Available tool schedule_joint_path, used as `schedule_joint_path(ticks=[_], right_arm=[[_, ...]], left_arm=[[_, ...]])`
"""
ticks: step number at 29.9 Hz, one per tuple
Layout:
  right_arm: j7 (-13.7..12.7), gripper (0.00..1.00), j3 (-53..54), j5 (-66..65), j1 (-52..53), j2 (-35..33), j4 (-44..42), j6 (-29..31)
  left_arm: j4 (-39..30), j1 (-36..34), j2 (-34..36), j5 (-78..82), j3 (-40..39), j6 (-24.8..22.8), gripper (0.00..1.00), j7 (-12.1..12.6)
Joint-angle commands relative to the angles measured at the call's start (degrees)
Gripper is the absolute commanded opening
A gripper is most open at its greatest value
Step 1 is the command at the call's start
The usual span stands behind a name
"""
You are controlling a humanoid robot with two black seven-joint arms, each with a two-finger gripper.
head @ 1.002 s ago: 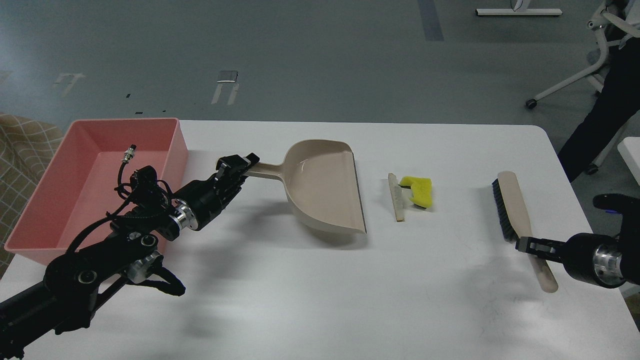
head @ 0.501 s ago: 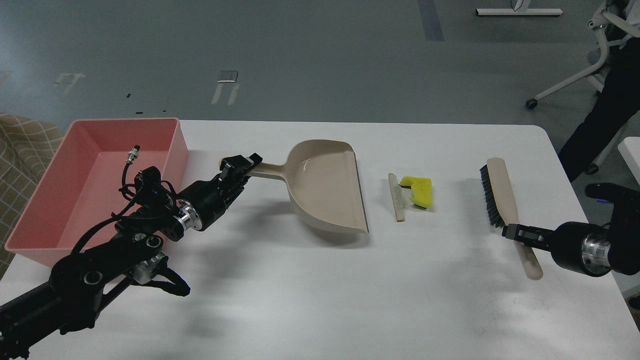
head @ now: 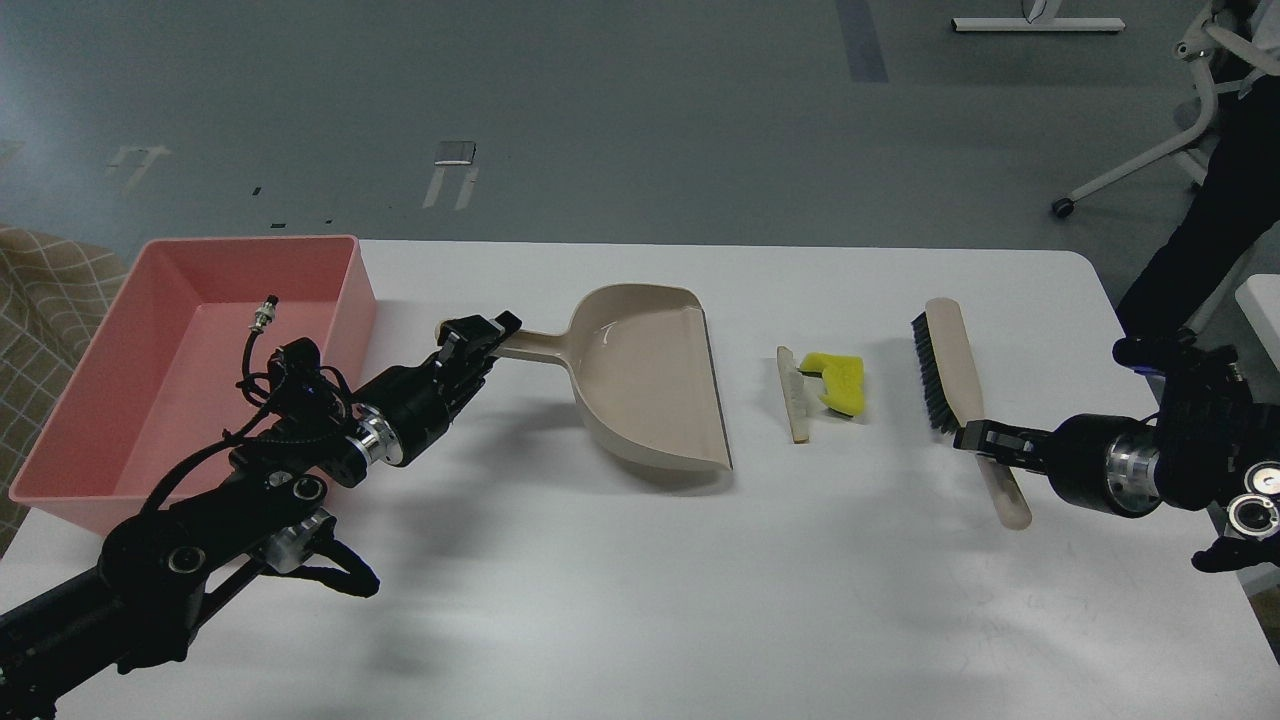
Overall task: Sweep and dump garbage into bin
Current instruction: 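Sweep the yellow sponge and white stick into the dustpan with the brush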
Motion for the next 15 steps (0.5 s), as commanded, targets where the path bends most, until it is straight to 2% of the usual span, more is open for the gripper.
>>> schedule_joint_path(ticks=[1,7,10,15], right_arm=[[0.01,0.0,-0.14,-0.08,0.02,2.34,-0.23,0.0],[-0.26,0.0,-1.1,-0.25,0.2,6.39,-1.55,0.0],[-1.75,0.0,-1.54,-0.08,0.99,7.35,-1.11,0.0],[-1.75,0.0,-1.46,0.01,2.04,9.81,-0.94,0.0]], left_arm=[[0.02,-0.27,0.07,-0.08,1.08,0.02,0.03,-0.08],[0.02,-0.35,-0.28,-0.08,1.17,0.11,0.03,0.27],[0.02,-0.53,-0.45,-0.08,1.08,0.11,0.03,0.36],[0.02,-0.35,-0.54,-0.08,1.08,0.64,0.03,0.28]])
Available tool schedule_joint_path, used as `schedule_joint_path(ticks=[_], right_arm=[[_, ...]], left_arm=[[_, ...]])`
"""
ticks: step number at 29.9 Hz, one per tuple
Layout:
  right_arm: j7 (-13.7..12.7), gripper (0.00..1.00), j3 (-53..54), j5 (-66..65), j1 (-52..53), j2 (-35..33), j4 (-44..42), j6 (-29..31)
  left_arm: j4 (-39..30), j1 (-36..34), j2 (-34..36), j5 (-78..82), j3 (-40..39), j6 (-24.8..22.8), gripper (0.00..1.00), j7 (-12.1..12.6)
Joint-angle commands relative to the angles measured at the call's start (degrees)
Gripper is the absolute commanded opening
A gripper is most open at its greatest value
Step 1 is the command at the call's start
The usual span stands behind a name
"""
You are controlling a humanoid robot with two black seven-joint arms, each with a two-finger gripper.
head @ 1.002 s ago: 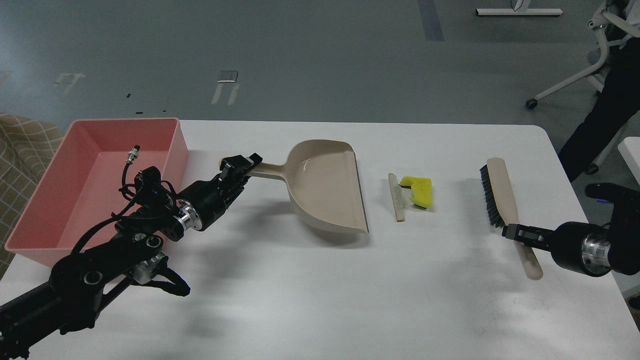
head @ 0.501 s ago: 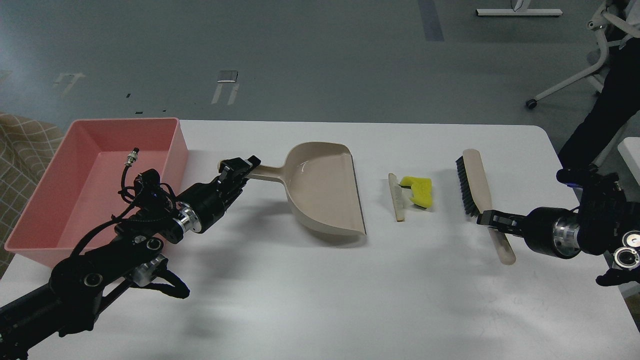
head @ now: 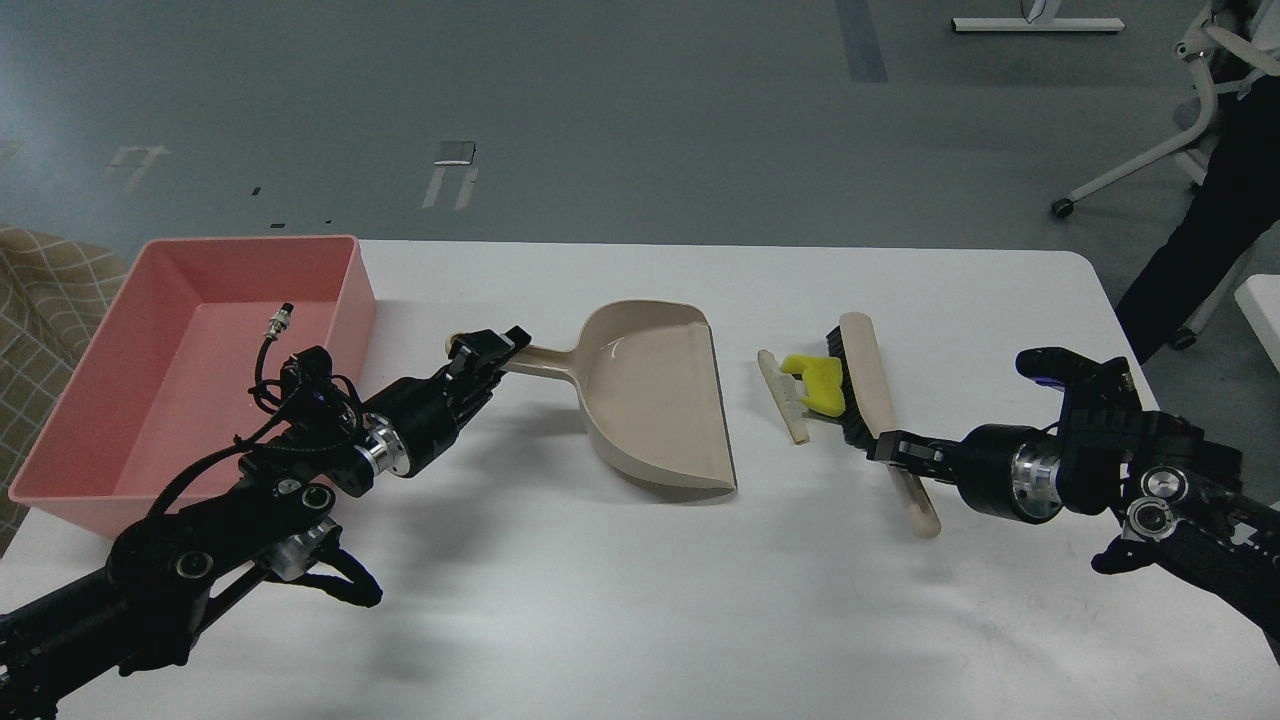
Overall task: Sweep and dump garbage into bin
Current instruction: 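Sweep the yellow sponge and white stick into the dustpan with the brush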
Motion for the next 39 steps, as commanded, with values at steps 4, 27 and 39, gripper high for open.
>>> schedule_joint_path(ticks=[4,27,39], right_arm=[[-0.24,0.0,-0.15,0.03,2.02,6.0,-0.37,0.0],[-1.73,0.0,4.5,0.12,4.92,21.93,0.14,0.0],[-2.35,0.0,6.17,1.88,3.96,7.52,1.65,0.0]], left_arm=[[0.0,0.04,0.61,0.0,-0.04,0.21,0.03,-0.06],[-0.09,-0.13,0.96,-0.18,-0.13,0.12,0.03,-0.24],[-0.26,-0.4,0.7,-0.79,-1.01,0.03,0.03,-0.24]])
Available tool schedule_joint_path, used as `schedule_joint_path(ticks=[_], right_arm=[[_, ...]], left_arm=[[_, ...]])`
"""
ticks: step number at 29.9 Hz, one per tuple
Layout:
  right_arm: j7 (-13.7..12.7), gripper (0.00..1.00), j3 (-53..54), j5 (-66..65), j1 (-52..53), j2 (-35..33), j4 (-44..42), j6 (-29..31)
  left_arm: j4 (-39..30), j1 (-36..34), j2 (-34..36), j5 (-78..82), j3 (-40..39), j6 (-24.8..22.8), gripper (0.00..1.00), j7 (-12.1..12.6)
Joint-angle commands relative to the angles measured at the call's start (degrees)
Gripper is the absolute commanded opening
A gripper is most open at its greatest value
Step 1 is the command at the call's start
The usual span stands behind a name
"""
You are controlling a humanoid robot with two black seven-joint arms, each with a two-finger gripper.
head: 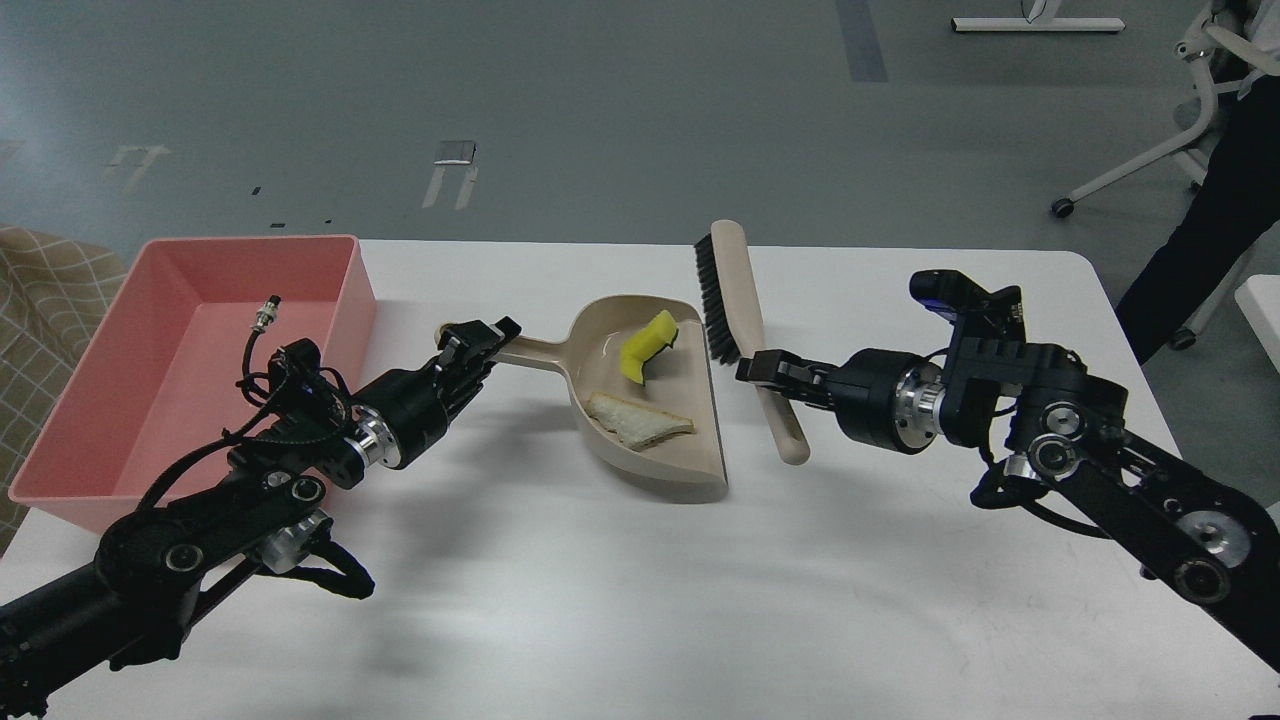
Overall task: Sweep and dump garbage into bin
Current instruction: 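Sweep the yellow sponge and white stick into the dustpan with the brush, then move the brush back and set it down with the right gripper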
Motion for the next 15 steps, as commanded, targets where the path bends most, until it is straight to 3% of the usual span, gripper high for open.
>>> schedule_joint_path(ticks=[1,7,15], right_arm=[[0.01,0.0,0.29,0.83,-0.26,-4.48,0.2,-0.01],[0.54,0.0,1.43,5.92,-0.7,-10.63,0.12,-0.01],[0.1,0.0,0.74,6.9,-1.66,-12.74,0.03,-0.01]], left_arm=[[-0.16,-0.03,-0.2,-0.04,-0.24,0.0,0.03,-0.08],[-0.25,-0.03,-0.2,-0.39,-0.42,0.0,0.03,-0.52],[-0.51,-0.03,-0.11,-1.7,-1.2,-0.09,0.03,-0.61]])
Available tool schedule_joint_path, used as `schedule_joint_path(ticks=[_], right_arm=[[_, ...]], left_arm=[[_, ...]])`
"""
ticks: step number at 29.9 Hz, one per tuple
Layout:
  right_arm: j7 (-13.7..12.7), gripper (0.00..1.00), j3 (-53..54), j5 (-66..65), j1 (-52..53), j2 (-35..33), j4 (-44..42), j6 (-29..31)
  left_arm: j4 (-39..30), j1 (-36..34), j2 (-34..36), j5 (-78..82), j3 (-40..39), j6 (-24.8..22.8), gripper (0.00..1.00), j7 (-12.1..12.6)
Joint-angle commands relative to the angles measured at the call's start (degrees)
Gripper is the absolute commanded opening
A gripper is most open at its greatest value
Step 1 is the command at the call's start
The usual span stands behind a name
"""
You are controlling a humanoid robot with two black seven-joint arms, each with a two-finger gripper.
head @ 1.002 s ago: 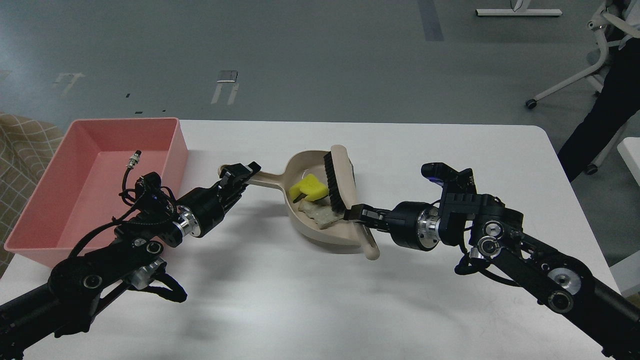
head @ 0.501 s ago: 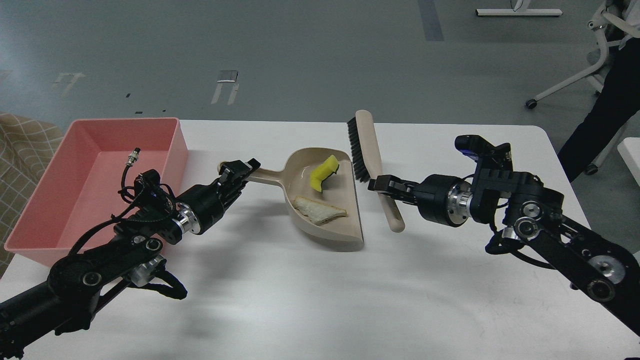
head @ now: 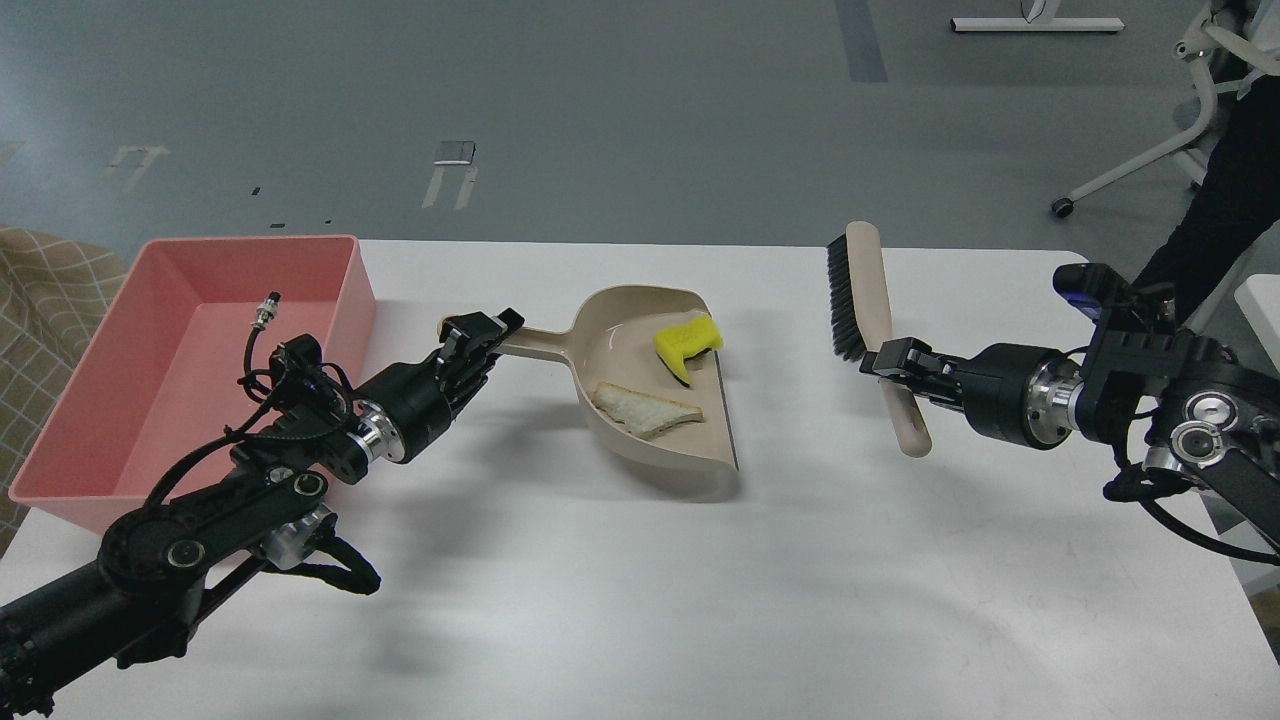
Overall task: Sweep and dump garbage into bin
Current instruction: 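Move the brush back and set it down with the right gripper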
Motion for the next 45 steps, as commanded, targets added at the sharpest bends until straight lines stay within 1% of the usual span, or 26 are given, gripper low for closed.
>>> schedule_joint_path(ticks=[1,5,9,18,23,33,39,40,41,45], right_arm=[[-0.44,0.0,-0.94,-0.06,-1.01,-3.17,-0.14,0.0],[-0.53,0.0,-1.73,-0.06,-2.42,-5.73,0.04,0.0],[-0.53,0.0,-1.73,-0.15,-2.51,-10.73,0.04,0.0],[-0.26,0.0,-2.0,-0.24,-5.93,-18.29,0.21,0.0],[0.17,0.0,-2.0,-0.15,-8.48,-22.34,4.16,0.0],[0.09,0.0,-2.17,-0.85,-10.59,-22.08,4.26,0.0],[0.09,0.0,-2.0,-5.15,-10.33,-19.18,3.47,0.0],[0.09,0.04,-2.17,-5.59,-10.33,-19.09,3.38,0.0],[0.09,0.1,-2.17,-5.68,-10.33,-19.18,3.38,0.0],[0.0,0.18,-2.0,-5.69,-10.33,-19.18,3.47,0.0]], left_arm=[[-0.03,0.03,0.2,-1.18,-1.77,-0.27,0.03,-0.01],[-0.3,0.29,0.37,-2.33,-4.32,-1.07,0.03,-0.1],[-0.3,0.2,-0.24,-2.41,-5.64,-1.86,0.03,-0.1],[-0.47,-0.15,-0.42,-2.41,-5.82,-1.86,0.03,-0.01],[-0.47,-0.33,-0.24,-2.41,-6.17,-1.86,0.03,0.08],[-0.39,-0.41,-0.24,-2.41,-6.26,-1.77,0.03,0.17],[-0.38,-0.41,0.11,-2.5,-6.26,-1.77,0.03,0.17],[-0.38,-0.41,0.2,-2.5,-6.26,-1.86,0.03,0.17],[-0.38,-0.41,0.29,-2.5,-6.26,-1.86,0.04,0.17],[-0.38,-0.41,0.81,-2.5,-6.7,-1.86,0.04,0.17]])
